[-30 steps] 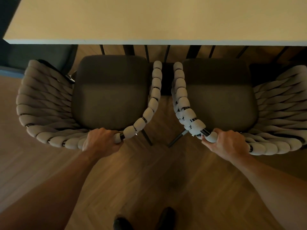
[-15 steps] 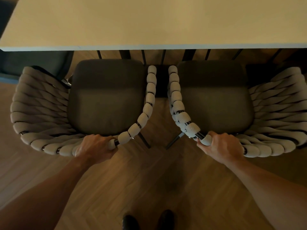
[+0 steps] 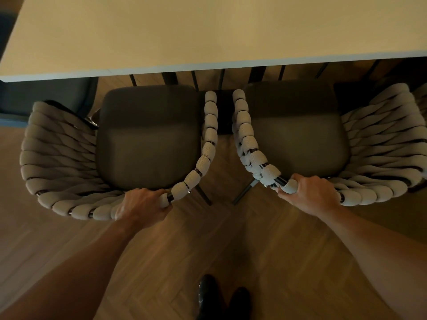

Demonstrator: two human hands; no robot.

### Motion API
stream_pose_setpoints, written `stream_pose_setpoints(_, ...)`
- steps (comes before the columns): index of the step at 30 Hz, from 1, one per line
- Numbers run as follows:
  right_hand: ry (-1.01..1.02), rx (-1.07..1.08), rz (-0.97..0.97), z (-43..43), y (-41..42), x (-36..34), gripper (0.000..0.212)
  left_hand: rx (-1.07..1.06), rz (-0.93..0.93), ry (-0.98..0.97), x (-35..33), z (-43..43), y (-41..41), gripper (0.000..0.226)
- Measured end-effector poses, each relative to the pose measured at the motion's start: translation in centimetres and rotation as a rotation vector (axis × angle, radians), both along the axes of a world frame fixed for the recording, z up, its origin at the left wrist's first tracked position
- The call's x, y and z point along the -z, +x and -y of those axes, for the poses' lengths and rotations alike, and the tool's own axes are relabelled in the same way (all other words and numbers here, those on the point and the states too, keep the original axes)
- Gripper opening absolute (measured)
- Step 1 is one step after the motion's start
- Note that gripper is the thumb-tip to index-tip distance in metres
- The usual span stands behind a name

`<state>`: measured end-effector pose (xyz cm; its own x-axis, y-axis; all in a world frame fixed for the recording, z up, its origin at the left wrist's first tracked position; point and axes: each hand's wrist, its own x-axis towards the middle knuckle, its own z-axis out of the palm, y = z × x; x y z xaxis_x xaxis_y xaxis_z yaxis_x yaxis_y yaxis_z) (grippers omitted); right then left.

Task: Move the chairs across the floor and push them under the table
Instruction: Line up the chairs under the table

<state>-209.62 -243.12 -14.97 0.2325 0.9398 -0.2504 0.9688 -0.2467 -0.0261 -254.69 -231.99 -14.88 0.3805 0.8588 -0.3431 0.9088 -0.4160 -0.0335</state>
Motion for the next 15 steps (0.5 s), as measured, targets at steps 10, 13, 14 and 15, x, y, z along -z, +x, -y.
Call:
stream_pose_setpoints(10,-0.027,-0.008,-0.061,5.6,4.3,-5.2,0.050,-0.182,0.019,-0.142,-3.7,1.6,2.6,0.068)
stream_pose_setpoints(13,0.031,-0.009,-0.063,8.8,8.5,-6.3,0.054,-0.229,0.146,-0.010,-6.1,2.7,6.9,0.088)
stream_pose_setpoints(14,0.053,0.015,-0.074,9.8,10.2,-6.7,0.053,-0.213,0.181,0.027,-7.0,3.1,8.9,0.086)
stream_pose_setpoints(15,0.072,0.044,-0.085,10.7,12.0,-7.1,0.050,-0.189,0.215,0.052,-7.8,3.6,10.9,0.079)
